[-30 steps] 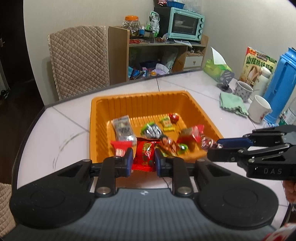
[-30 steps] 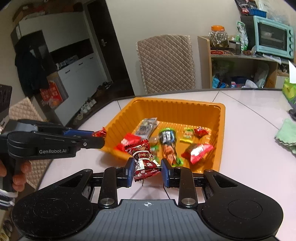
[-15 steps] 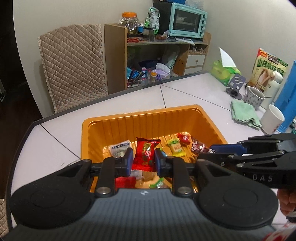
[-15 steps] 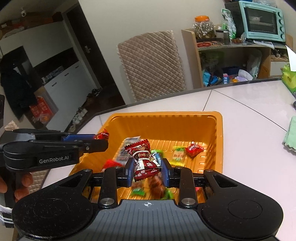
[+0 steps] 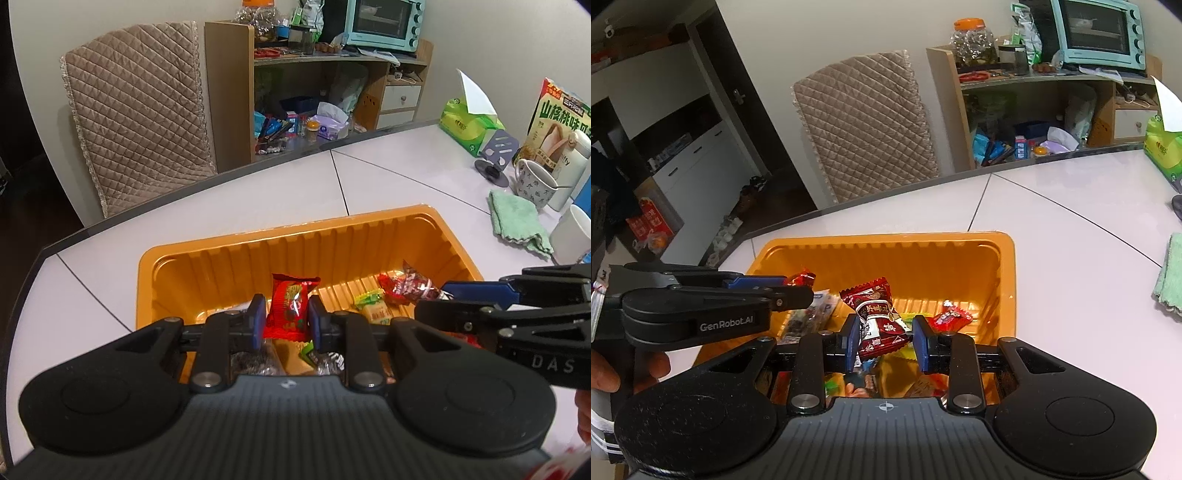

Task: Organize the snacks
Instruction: 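Carry both held candies over the orange tray, then lower both candies into the tray and open both tools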

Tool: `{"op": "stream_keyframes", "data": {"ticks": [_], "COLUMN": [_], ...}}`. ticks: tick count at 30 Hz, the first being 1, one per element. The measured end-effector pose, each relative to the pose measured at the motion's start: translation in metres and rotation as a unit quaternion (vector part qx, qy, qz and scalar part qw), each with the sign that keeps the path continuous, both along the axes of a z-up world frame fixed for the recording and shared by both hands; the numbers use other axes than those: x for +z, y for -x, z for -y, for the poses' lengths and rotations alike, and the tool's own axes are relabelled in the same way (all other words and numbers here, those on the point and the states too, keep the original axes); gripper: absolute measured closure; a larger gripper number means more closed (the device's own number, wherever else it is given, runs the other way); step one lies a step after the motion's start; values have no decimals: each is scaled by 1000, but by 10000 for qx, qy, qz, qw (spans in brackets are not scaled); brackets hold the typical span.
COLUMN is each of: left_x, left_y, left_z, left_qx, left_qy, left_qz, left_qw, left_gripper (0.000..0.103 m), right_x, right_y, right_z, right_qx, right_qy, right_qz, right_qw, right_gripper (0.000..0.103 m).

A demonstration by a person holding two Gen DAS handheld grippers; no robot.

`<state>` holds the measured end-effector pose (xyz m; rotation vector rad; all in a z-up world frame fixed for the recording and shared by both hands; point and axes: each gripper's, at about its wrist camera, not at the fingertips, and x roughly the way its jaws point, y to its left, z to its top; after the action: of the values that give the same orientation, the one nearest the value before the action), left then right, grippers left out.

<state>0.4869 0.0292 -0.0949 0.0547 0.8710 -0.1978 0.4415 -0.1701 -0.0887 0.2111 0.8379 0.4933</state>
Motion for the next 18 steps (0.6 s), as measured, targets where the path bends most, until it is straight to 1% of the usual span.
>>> {"op": "stream_keyframes", "data": {"ticks": [5,10,16,18], "left_x": [-5,-7,-5,-4], "left_y": [-13,-18,-17,-15], "left_z": [4,3,-7,-12], "left_qx": [8,96,182,226], "left_qy": [44,99,129,166], "left_qz": [-80,-76,-99,-135], "left_qw": [10000,9999,9997,9995], "left_gripper": [81,80,80,77], "right_x": [-1,-1,1,1], "right_y": [-4,-7,-6,-6], "right_z": [4,6,8,8], "right_qx": [-85,-137,-146,-133], "right_qy": [8,-17,-61,-69], "right_qz": [-20,-47,-47,-43], "right_qw": [10000,9999,9999,9999], "right_gripper": [72,72,72,72]}}
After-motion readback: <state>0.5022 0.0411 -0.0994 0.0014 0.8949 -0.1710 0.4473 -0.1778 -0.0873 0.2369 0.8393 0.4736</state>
